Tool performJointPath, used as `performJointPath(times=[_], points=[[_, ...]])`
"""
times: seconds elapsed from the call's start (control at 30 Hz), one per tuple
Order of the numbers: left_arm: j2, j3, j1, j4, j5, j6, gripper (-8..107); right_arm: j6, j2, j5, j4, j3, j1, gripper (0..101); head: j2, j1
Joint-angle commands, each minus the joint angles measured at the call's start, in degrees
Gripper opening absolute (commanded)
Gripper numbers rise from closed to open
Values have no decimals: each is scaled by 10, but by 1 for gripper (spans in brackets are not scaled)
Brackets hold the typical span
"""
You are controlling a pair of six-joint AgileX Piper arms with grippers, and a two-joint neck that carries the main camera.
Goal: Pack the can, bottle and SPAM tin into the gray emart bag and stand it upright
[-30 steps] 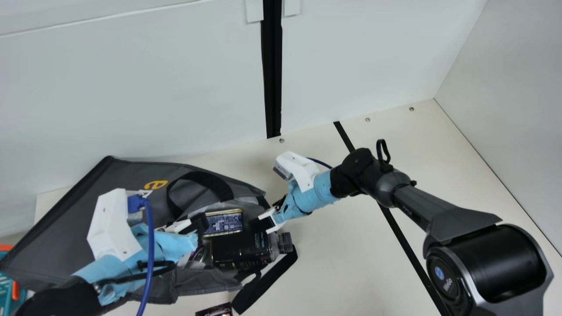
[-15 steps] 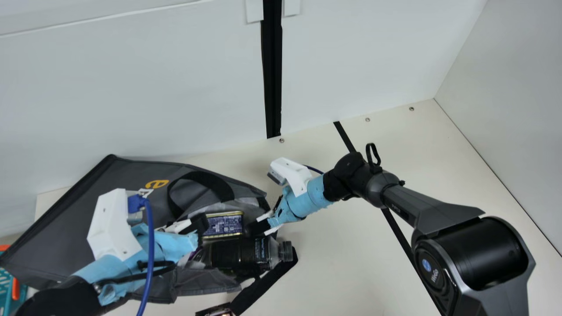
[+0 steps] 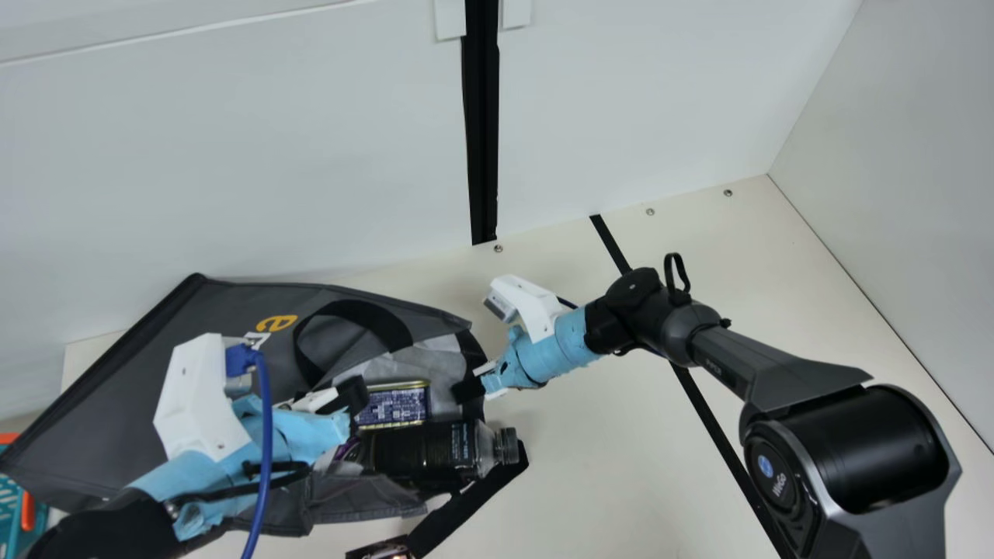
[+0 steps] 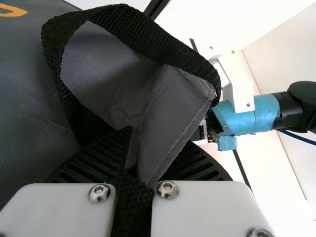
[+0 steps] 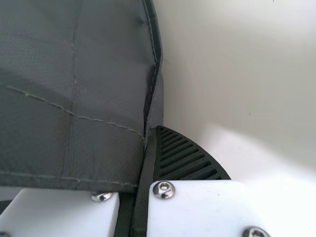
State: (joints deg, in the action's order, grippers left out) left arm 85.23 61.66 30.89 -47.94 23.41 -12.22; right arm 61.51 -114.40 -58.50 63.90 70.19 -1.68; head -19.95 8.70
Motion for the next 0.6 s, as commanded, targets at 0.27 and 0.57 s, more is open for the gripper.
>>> performJointPath(times=[0.27, 0.57], points=[[-14, -9, 0, 6, 2, 8, -8, -17, 23, -54, 61, -21, -27, 0, 0, 13], [-19, 4, 1, -30, -18, 0, -8, -27, 59, -99, 94, -36, -52, 0, 0, 13]])
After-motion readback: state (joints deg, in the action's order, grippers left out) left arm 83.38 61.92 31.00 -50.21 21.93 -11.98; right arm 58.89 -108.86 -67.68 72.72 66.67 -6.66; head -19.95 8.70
